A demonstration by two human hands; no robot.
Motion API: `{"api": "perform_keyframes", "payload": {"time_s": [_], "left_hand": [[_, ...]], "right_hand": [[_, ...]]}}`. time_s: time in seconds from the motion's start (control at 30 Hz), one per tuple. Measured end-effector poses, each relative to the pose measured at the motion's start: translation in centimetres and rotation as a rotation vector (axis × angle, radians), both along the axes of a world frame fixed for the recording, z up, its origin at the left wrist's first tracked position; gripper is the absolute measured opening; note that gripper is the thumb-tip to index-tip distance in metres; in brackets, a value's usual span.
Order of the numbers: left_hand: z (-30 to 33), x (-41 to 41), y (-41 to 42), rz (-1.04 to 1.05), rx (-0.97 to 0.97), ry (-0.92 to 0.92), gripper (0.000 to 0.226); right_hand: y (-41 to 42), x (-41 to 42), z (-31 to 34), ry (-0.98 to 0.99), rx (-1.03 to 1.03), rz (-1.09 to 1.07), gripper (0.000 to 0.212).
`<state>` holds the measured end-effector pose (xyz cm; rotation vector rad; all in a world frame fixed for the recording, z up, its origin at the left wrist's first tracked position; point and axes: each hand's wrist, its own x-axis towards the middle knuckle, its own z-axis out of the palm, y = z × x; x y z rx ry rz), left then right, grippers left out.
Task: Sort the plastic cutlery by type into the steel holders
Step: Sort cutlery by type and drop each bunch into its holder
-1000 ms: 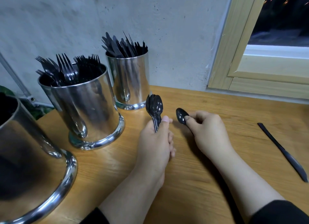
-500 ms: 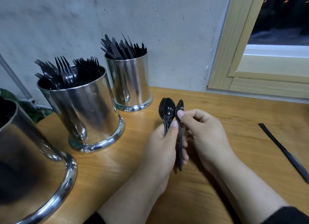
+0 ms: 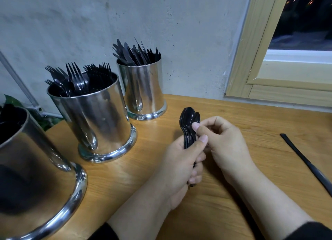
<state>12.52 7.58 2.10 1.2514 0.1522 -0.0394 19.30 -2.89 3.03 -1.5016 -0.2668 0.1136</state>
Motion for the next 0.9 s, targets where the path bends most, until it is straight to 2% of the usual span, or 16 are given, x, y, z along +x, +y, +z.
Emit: {"api": "perform_keyframes", "payload": {"time_s": [0.07, 0.13, 0.17, 0.27, 0.33, 0.43, 0.53, 0.63, 0.73, 0.8, 0.9], "left_hand": [[0.0, 0.0, 0.3, -0.042, 0.009, 0.037, 0.034], [0.1, -0.3, 0.5, -0.103, 0.032, 0.075, 0.023], [0.3, -0.5, 0.7, -0.143, 0.039, 0.09, 0.014], [0.5, -1.1, 1.4, -0.253, 0.074, 0.128, 0.017], [0.6, -1.6, 1.9, -0.313, 0.105, 0.125, 0.015], [0.7, -3.0, 2.5, -0.296, 0.188, 0.088, 0.017], [0.7, -4.8, 2.7, -0.153, 0.315, -0.003, 0.01], [1.8, -7.4, 3.4, 0.043, 0.403, -0.05, 0.015], [4.4, -11.0, 4.6, 0.176, 0.495, -0.147, 0.016], [6.2, -13.3, 5.6, 0.31, 0.575, -0.228, 0.014], [8.7, -17.2, 8.3, 0.667, 0.799, -0.395, 0.036]], "right_hand": [[-0.2, 0.2, 0.1, -0.017, 0.002, -0.006, 0.022], [-0.7, 0.1, 0.4, -0.038, 0.005, 0.065, 0.03], [-1.0, -0.2, 0.8, -0.079, -0.035, 0.104, 0.032], [-2.1, -1.8, 2.3, -0.251, -0.268, 0.154, 0.035], [-2.5, -2.9, 3.4, -0.328, -0.344, 0.186, 0.032], [-2.6, -4.2, 4.1, -0.432, -0.466, 0.146, 0.03], [-2.3, -5.6, 4.5, -0.463, -0.509, 0.093, 0.031], [-1.3, -7.4, 6.1, -0.494, -0.503, 0.072, 0.03], [0.7, -9.7, 9.0, -0.565, -0.418, 0.097, 0.029], [2.5, -11.4, 11.4, -0.628, -0.33, 0.084, 0.019], [5.3, -13.5, 14.9, -0.732, -0.157, 0.02, 0.011]]}}
